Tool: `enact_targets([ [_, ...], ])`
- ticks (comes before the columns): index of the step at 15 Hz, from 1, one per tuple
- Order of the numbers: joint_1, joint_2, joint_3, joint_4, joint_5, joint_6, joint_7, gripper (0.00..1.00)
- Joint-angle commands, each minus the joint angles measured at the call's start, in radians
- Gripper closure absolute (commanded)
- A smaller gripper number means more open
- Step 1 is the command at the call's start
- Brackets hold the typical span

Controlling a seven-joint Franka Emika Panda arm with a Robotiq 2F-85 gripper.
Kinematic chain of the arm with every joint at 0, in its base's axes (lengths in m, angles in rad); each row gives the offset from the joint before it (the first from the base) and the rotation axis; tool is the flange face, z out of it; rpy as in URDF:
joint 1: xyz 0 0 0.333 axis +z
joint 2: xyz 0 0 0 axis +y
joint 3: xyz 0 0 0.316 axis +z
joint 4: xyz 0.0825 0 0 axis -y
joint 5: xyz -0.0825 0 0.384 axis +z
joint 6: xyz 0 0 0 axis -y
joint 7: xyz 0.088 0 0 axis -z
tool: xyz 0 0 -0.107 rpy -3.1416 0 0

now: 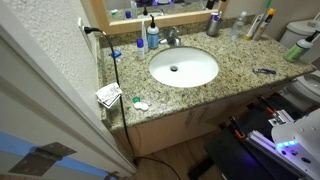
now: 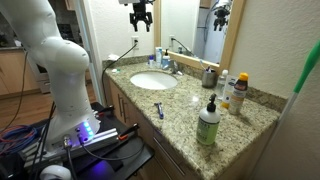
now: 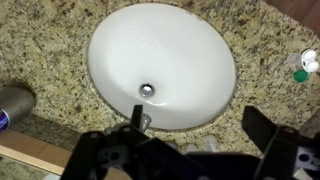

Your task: Move all the bottles away from the sink

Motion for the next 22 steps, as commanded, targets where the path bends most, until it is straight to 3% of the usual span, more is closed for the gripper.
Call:
enact_targets([
  [1,-0.007,0.248,0.039,0.216,0.025,0.007,0.140,0.00],
  [3,0.000,0.338,0.040,0.330,0.049,-0.041,0.202,0.00],
  [4,0.001,0.239,0.036,0.191,0.024,0.018,0.157,0.00],
  [9,0.007,0.382,0.027,0.336,0.006,-0.013,0.237,0.00],
  [15,0.019,0.620,-0.006,0.564,0.031,0.157,0.421,0.00],
  [17,0.021,0.660,-0.005,0.644,0.067,0.091,0.450,0.00],
  [18,0.024,0.608,-0.014,0.546,0.037,0.144,0.428,0.00],
  [20,0.027,0.645,-0.016,0.605,0.054,0.128,0.437,0.00],
  [22,0.048,0.702,-0.044,0.637,-0.011,0.122,0.481,0.00],
])
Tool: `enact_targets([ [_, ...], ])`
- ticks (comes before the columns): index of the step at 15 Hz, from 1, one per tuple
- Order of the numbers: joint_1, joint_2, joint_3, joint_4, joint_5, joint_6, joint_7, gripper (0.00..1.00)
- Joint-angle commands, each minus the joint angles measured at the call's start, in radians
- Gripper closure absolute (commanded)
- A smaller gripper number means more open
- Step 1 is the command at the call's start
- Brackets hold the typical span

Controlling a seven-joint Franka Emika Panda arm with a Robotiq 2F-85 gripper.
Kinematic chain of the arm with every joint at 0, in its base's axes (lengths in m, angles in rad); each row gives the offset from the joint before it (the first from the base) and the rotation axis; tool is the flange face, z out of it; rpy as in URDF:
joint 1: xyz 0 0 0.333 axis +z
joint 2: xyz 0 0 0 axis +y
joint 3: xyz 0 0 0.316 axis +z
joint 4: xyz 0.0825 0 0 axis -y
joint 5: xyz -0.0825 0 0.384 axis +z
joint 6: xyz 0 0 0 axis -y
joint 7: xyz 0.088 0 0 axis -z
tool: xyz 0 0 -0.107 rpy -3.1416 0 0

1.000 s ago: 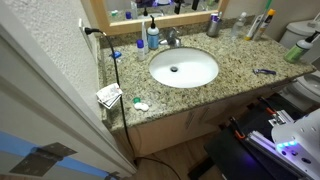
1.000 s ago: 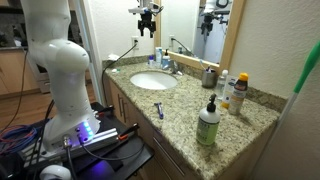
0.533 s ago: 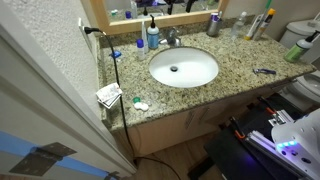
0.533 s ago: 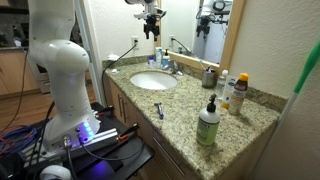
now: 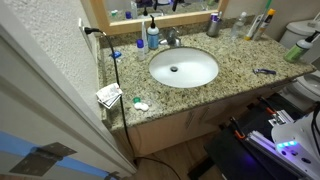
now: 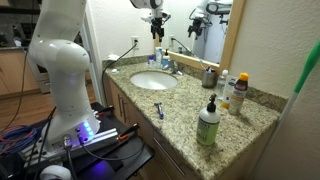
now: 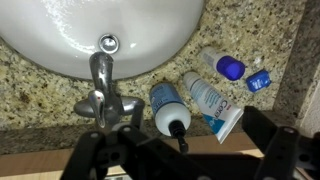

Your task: Move all the bottles away from the sink

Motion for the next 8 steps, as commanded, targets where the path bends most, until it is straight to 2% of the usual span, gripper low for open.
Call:
enact_targets([
  [1,0.034,0.082,-0.050,0.041,-0.055,0.007,0.025,0.00],
  [8,0.044,0.267,-0.066,0.217,-0.052,0.101,-0.020,0.00],
])
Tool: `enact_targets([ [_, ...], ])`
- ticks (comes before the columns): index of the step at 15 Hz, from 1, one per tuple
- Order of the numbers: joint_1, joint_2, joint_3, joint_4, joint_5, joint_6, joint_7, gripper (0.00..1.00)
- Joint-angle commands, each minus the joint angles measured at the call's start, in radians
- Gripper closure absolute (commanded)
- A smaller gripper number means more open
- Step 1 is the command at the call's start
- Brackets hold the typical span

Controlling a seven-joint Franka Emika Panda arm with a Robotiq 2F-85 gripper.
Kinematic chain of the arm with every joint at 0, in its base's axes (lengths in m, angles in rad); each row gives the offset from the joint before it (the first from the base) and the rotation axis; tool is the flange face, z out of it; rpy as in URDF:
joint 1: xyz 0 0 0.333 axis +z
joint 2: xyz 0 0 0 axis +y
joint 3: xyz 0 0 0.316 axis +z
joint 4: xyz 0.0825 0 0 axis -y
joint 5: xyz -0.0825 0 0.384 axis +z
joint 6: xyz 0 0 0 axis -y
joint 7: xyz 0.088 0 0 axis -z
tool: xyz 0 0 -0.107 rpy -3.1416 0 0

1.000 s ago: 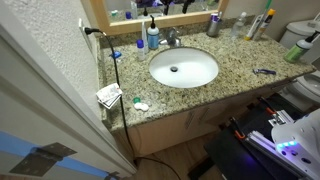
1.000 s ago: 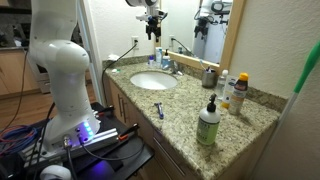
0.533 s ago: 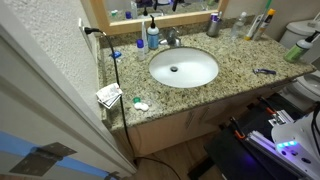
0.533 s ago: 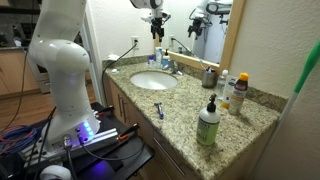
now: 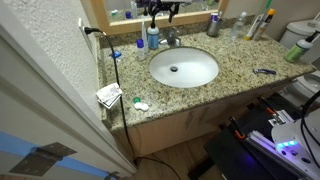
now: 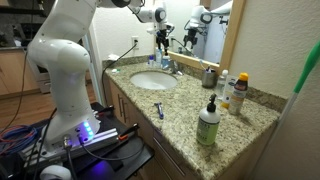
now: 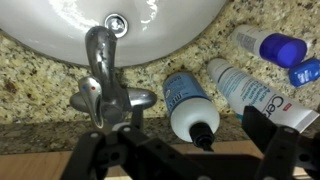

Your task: Move all the bottles away from the sink

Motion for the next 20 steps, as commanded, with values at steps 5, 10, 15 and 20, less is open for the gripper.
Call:
enact_targets([
  [5,0.020,0.080,-0.025,0.116,0.017,0.013,-0.006,0.00],
  [10,0.033,0.133,-0.049,0.138,0.002,0.100,-0.003,0.00],
  [15,0.039,0.167,-0.060,0.153,-0.003,0.153,0.001,0.00],
  [20,0.040,0.160,-0.065,0.131,0.006,0.156,0.001,0.00],
])
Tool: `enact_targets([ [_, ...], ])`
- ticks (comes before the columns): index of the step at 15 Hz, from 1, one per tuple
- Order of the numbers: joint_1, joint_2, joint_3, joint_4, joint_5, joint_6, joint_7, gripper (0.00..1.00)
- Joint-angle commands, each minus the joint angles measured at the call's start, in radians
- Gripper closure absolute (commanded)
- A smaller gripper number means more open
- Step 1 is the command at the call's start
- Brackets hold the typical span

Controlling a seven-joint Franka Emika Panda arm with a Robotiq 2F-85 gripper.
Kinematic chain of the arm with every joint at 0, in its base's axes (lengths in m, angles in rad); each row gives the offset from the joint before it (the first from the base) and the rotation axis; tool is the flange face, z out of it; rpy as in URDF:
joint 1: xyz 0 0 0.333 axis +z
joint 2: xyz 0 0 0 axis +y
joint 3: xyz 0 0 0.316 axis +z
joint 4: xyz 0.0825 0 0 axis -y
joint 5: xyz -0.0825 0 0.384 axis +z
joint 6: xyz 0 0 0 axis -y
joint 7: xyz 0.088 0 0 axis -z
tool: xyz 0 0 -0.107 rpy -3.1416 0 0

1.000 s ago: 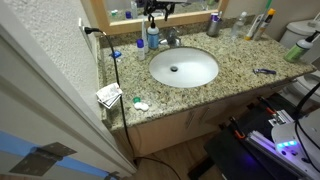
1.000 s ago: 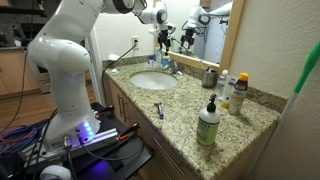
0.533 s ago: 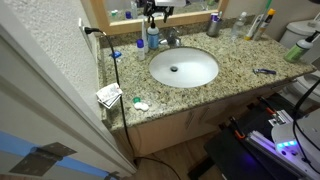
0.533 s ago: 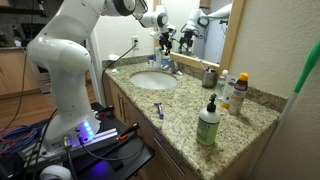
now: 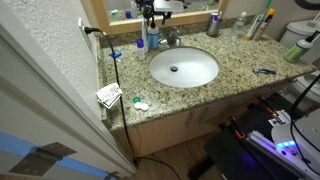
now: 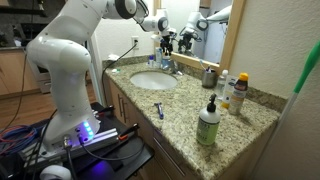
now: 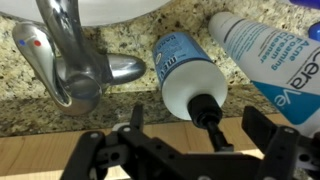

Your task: Move all the bottles away from the sink

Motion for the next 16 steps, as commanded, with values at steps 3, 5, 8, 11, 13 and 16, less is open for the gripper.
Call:
enact_targets([
  [3,0.010,0.008,-0.014,0.008,0.012,-0.011,-0.004,0.26],
  [5,0.011,0.007,-0.014,0.007,0.012,-0.008,-0.005,0.40],
  [8,0.012,0.009,-0.014,0.010,0.012,-0.009,-0.004,0.62],
  [11,0.015,0.012,-0.019,0.014,0.007,-0.012,0.002,0.84],
  [13,0.015,0.012,-0.020,0.015,0.007,-0.011,0.002,0.95],
  [16,0.015,0.003,-0.020,0.009,0.007,-0.010,-0.001,0.92],
])
